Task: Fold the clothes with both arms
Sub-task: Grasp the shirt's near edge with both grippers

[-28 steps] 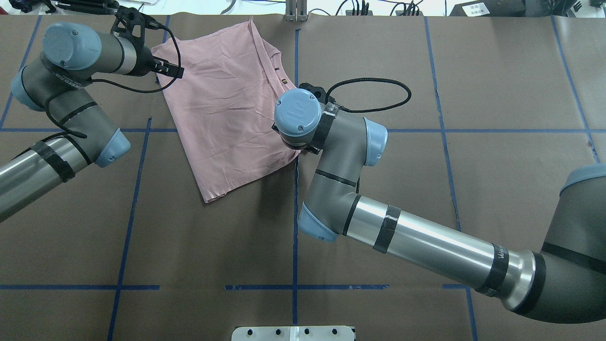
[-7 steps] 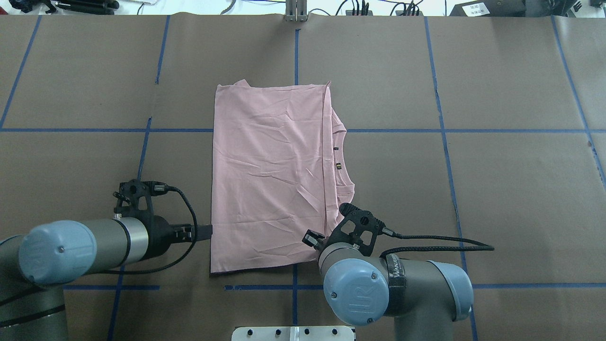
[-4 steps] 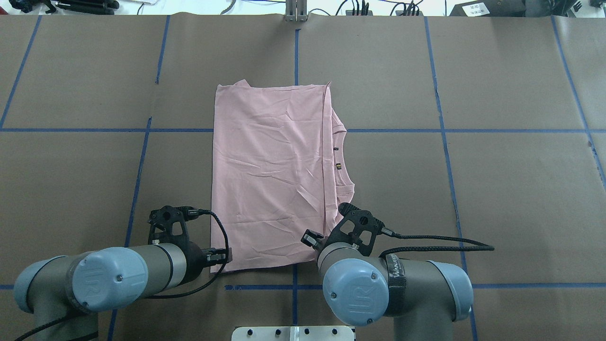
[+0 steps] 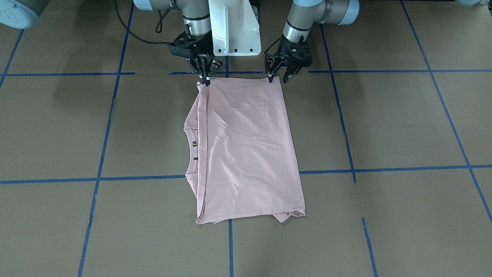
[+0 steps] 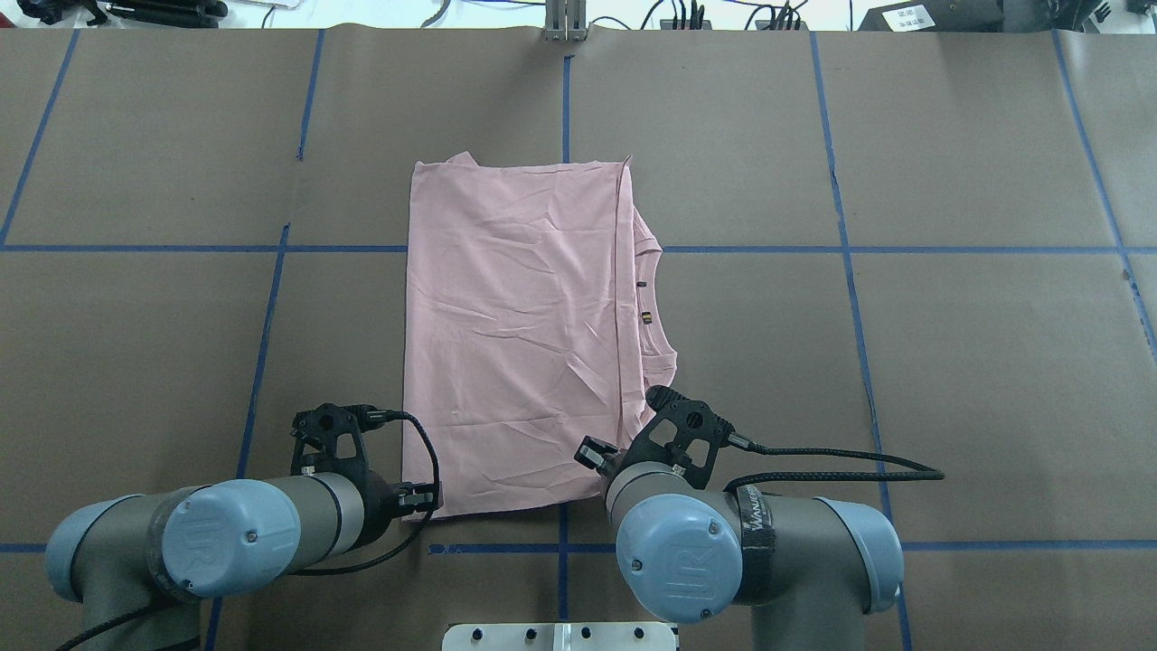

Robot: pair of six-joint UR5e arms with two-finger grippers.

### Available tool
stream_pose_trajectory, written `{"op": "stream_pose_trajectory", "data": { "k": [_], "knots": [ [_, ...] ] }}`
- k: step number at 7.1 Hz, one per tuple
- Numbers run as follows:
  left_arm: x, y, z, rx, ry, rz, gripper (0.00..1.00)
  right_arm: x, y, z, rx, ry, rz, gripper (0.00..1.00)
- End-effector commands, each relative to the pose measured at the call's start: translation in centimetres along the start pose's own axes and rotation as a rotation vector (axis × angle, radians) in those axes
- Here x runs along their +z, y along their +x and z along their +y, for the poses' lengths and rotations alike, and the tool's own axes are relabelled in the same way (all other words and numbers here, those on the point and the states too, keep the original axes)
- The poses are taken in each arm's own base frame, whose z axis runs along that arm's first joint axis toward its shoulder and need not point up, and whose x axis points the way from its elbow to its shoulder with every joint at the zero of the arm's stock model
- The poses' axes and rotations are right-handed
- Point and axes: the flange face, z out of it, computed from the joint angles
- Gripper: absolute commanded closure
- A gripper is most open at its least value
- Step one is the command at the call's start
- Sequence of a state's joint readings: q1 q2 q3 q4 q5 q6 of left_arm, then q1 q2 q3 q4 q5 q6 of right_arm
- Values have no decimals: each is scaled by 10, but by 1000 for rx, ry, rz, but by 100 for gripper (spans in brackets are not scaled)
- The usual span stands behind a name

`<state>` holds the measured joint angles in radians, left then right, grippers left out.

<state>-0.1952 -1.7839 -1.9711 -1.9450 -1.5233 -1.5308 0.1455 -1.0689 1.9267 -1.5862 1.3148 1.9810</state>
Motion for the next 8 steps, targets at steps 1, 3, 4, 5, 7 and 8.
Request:
{"op": "stream_pose_trajectory", "data": {
  "k": [1, 3, 4, 5, 7, 8],
  "knots": [
    [4, 1, 9, 9, -13, -2, 42, 0, 0, 0, 0, 0, 0, 100],
    [4, 2, 12, 12, -17, -2, 55, -1, 0, 0, 0, 0, -1, 100],
    [4, 2, 12, 12, -17, -2, 62, 0, 0, 0, 0, 0, 0, 100],
    [4, 2, 12, 12, -17, -2, 63, -1, 0, 0, 0, 0, -1, 100],
    [4, 1, 12, 12, -18, -3, 63, 0, 0, 0, 0, 0, 0, 100],
    [5, 1, 13, 13, -20, -4, 63, 0, 0, 0, 0, 0, 0, 100]
  ]
}}
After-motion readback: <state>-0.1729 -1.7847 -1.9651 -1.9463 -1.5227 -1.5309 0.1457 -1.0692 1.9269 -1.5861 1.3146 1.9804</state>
